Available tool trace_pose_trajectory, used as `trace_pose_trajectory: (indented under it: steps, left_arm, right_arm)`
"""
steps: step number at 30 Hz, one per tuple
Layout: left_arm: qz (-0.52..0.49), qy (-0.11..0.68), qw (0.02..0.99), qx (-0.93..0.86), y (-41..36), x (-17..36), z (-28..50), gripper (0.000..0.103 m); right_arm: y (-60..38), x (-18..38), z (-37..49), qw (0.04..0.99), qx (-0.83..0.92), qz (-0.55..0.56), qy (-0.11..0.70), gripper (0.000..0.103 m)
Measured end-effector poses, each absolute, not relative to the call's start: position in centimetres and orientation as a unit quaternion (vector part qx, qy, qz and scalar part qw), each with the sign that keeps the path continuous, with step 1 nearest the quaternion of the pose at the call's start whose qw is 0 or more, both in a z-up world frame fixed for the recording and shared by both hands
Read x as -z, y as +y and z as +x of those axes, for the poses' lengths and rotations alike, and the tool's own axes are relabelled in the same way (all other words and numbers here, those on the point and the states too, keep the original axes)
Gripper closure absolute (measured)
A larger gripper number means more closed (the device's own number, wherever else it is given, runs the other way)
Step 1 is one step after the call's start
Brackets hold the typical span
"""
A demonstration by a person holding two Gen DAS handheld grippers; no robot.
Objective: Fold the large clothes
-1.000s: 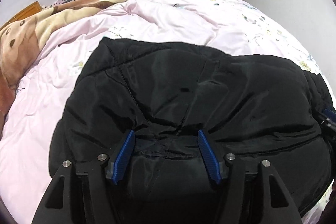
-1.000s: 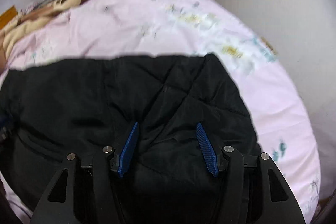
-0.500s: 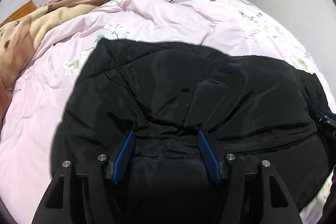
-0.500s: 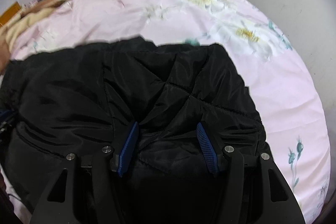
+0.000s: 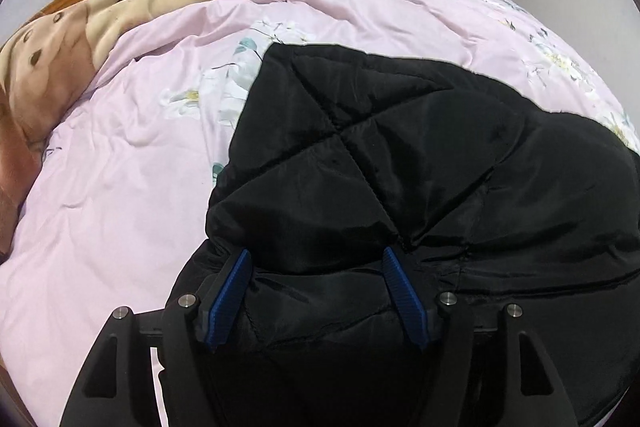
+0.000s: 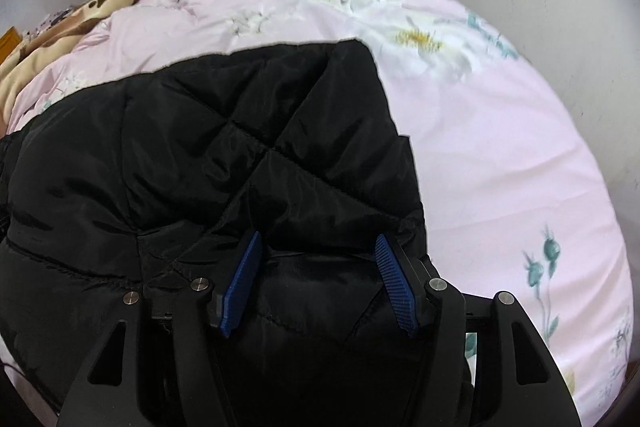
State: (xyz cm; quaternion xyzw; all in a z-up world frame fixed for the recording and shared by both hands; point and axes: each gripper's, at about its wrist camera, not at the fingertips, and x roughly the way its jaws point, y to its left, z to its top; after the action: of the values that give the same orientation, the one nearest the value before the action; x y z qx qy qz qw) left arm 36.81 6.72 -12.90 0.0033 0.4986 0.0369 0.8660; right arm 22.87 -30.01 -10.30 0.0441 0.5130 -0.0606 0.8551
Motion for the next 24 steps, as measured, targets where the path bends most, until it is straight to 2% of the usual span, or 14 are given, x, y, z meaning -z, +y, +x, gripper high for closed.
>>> trace_pose_trajectory:
  steps: [7,13,14,15,16,17,19,24]
  left_arm:
    - [-0.004,0.508,0.861,-0.032,7.2,12.7,37.0,0.034]
    - [-0.025,0.505,0.862,0.04,9.7,9.5,36.1,0.034]
    - [-0.03,0.506,0.861,0.052,10.1,9.1,36.0,0.032]
    - [-0.032,0.509,0.858,0.063,10.6,8.8,35.9,0.025]
    - [-0.027,0.512,0.856,0.068,11.0,8.5,35.8,0.022]
    - [-0.02,0.513,0.855,0.069,11.4,8.2,35.8,0.019]
    - [-0.014,0.512,0.856,0.072,12.6,7.8,35.6,0.019]
    - [-0.071,0.533,0.84,0.066,16.8,8.3,36.0,0.018]
  right_arm:
    - [-30.2,10.4,23.2,0.848,0.054,0.052,0.524,0.043]
    - [-31.8,7.0,22.0,0.858,0.017,0.081,0.506,0.042]
    - [-32.2,6.5,21.7,0.862,0.011,0.089,0.5,0.042]
    - [-32.6,6.0,21.5,0.863,0.01,0.095,0.496,0.042]
    - [-33.1,5.4,21.1,0.865,0.013,0.099,0.492,0.041]
    - [-33.6,5.1,20.7,0.866,0.011,0.102,0.49,0.035]
    - [-34.3,4.6,20.4,0.866,0.009,0.1,0.489,0.027]
    - [-36.2,4.5,19.5,0.861,-0.01,0.117,0.495,0.026]
